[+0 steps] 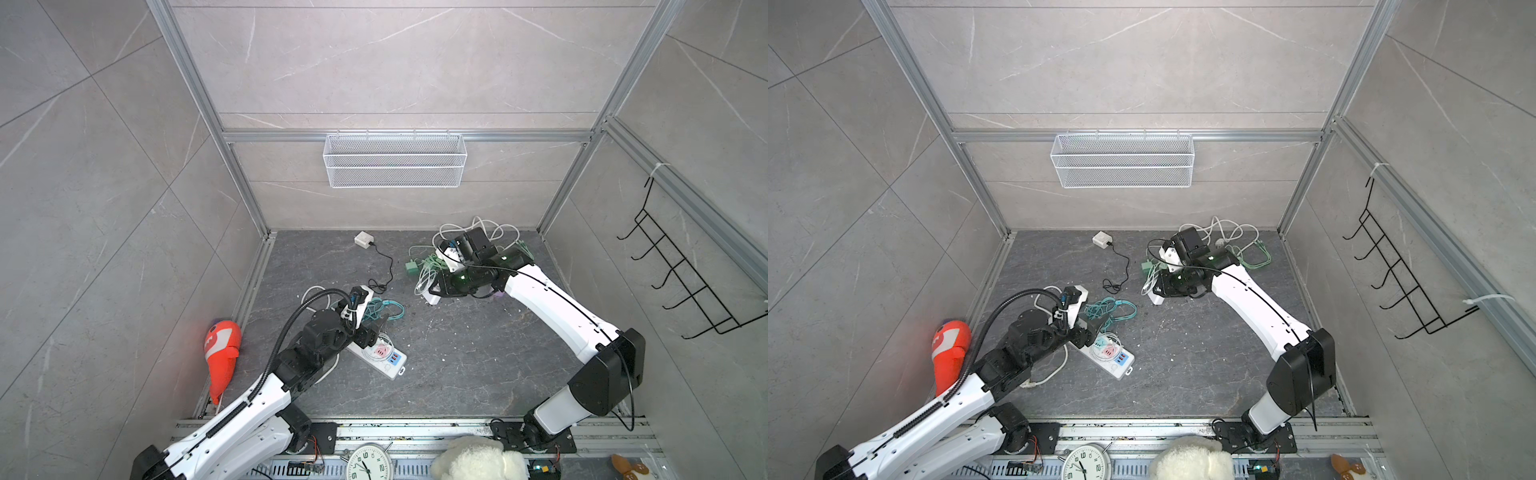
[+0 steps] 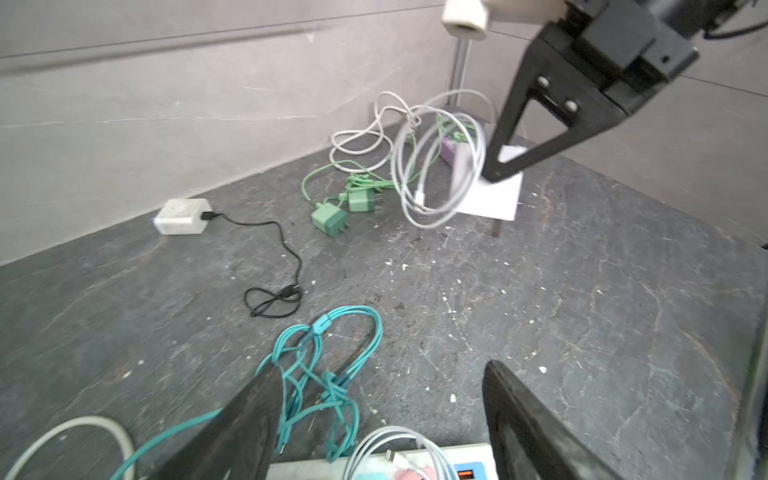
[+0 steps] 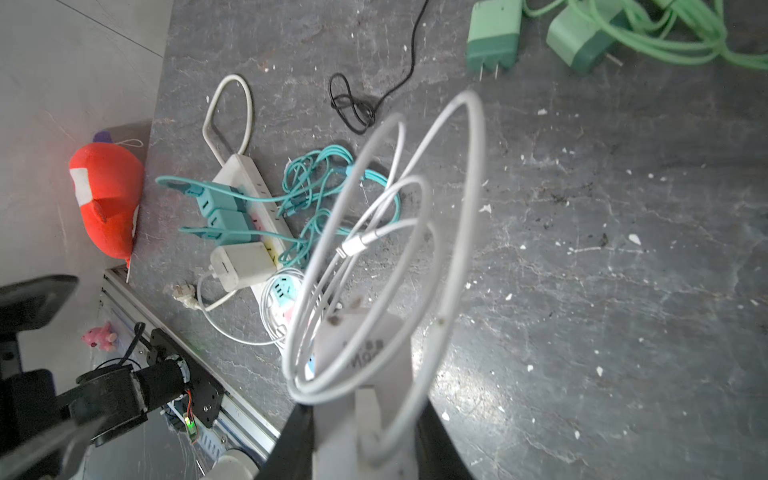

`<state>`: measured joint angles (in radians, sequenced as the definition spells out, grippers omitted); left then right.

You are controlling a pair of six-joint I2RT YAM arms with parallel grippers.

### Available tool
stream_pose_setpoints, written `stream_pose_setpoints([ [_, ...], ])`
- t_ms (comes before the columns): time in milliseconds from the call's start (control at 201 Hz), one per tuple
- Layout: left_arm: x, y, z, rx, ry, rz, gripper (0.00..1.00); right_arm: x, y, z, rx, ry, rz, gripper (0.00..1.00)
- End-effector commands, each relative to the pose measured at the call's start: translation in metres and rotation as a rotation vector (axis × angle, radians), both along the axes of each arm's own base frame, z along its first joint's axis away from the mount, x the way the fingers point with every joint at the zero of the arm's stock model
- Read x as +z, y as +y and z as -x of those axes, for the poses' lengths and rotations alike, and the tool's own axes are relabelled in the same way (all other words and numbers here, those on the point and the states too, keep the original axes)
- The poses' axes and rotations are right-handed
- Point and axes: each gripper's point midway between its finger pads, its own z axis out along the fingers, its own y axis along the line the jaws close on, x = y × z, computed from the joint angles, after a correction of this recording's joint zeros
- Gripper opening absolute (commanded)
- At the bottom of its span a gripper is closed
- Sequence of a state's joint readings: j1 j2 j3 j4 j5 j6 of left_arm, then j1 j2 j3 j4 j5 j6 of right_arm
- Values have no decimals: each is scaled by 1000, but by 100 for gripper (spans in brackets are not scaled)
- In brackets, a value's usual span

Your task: Insert the plug

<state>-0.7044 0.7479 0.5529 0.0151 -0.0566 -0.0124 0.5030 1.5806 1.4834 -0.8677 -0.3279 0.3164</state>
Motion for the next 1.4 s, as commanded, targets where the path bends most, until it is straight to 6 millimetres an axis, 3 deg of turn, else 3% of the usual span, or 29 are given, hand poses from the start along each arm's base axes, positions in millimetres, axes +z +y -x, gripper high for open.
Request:
stream_pose_setpoints([
  [0, 3, 27, 1, 126, 5, 15, 77, -5, 0, 15, 36, 1, -17, 12],
  [204, -4, 55, 6, 251, 33, 52, 74, -20, 7, 37, 78, 4, -5, 11],
  [363, -17, 87, -2, 451, 53, 80, 71, -30, 0, 45, -42, -9, 138, 12],
  [438, -28, 87, -2, 460, 72, 79, 60, -28, 8, 52, -83, -25, 111, 12],
  [572, -59, 83, -2, 461, 172, 3, 51, -24, 13, 59, -161, -55, 87, 12],
  [702, -94, 78, 10, 445, 329, -20, 43, -20, 9, 60, -198, -74, 81, 12],
  [826, -117, 81, 22, 465, 421, 20, 37, -16, 9, 60, -189, -72, 94, 13],
  [971, -126, 73, 33, 417, 477, 37, 30, -20, 16, 61, -173, -67, 101, 13],
  [1239, -140, 17, 58, 137, 674, 27, 32, -21, 23, 58, -156, -70, 105, 13],
  [1394, -135, -10, 63, 46, 710, 49, 34, -16, 21, 58, -157, -86, 108, 13],
])
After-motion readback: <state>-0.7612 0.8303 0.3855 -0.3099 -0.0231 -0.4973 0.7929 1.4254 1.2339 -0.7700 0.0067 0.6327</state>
